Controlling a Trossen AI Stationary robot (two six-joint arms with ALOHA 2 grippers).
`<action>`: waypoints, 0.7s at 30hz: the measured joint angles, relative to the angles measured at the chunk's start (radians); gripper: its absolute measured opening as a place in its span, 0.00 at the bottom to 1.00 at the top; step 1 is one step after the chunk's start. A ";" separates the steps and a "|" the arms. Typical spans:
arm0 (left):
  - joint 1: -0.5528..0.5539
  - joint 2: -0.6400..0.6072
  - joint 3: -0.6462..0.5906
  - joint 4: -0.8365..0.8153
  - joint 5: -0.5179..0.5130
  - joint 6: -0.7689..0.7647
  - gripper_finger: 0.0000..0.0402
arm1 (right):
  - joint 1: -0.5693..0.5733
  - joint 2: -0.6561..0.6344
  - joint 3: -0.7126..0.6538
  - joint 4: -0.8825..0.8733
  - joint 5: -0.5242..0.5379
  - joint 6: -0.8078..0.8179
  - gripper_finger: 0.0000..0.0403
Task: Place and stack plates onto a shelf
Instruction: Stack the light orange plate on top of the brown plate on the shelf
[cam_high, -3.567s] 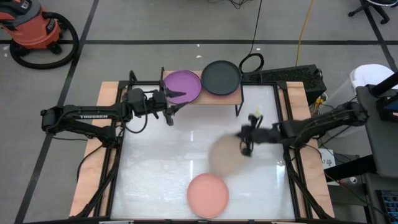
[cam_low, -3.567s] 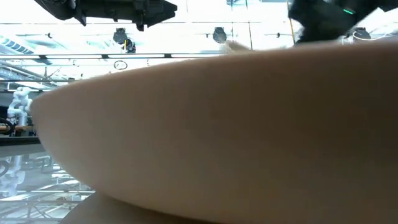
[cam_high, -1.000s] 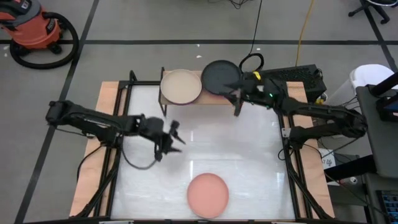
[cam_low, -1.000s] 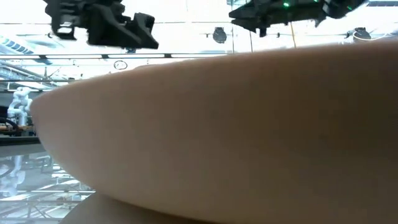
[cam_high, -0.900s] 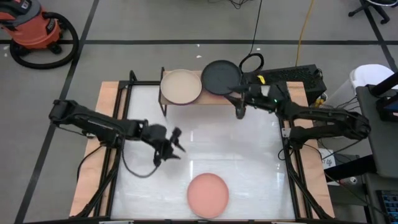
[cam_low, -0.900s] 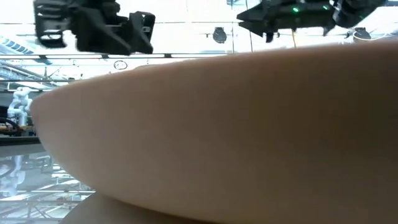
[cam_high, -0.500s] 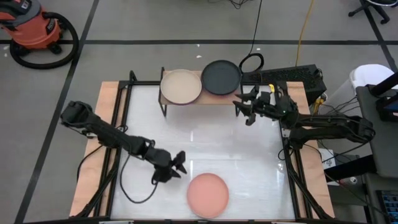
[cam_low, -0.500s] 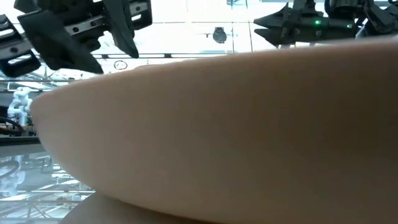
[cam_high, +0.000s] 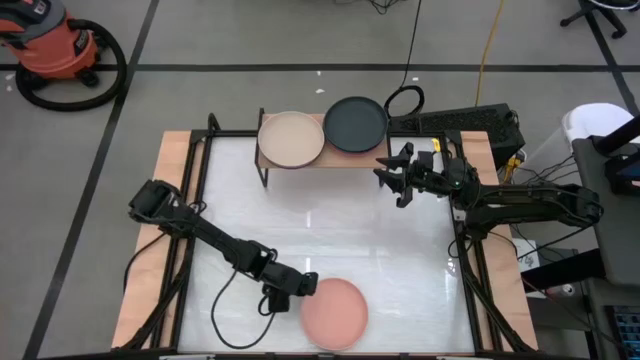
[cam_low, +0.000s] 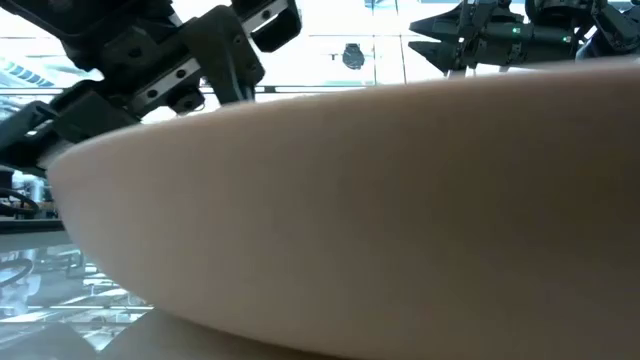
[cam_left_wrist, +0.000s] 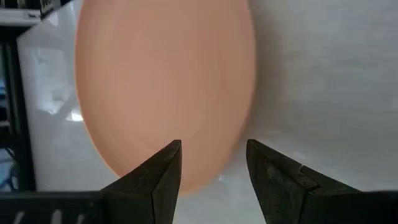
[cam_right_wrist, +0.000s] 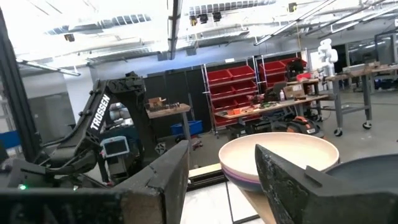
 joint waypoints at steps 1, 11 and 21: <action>0.000 0.011 0.010 0.003 0.000 0.017 0.46 | 0.003 0.000 0.000 0.000 0.000 -0.008 0.41; 0.013 0.116 0.055 0.013 0.052 0.089 0.42 | 0.008 0.000 0.000 -0.003 0.000 -0.023 0.41; 0.041 0.076 0.055 0.027 0.000 0.004 0.04 | 0.008 0.000 0.000 -0.030 0.000 -0.022 0.41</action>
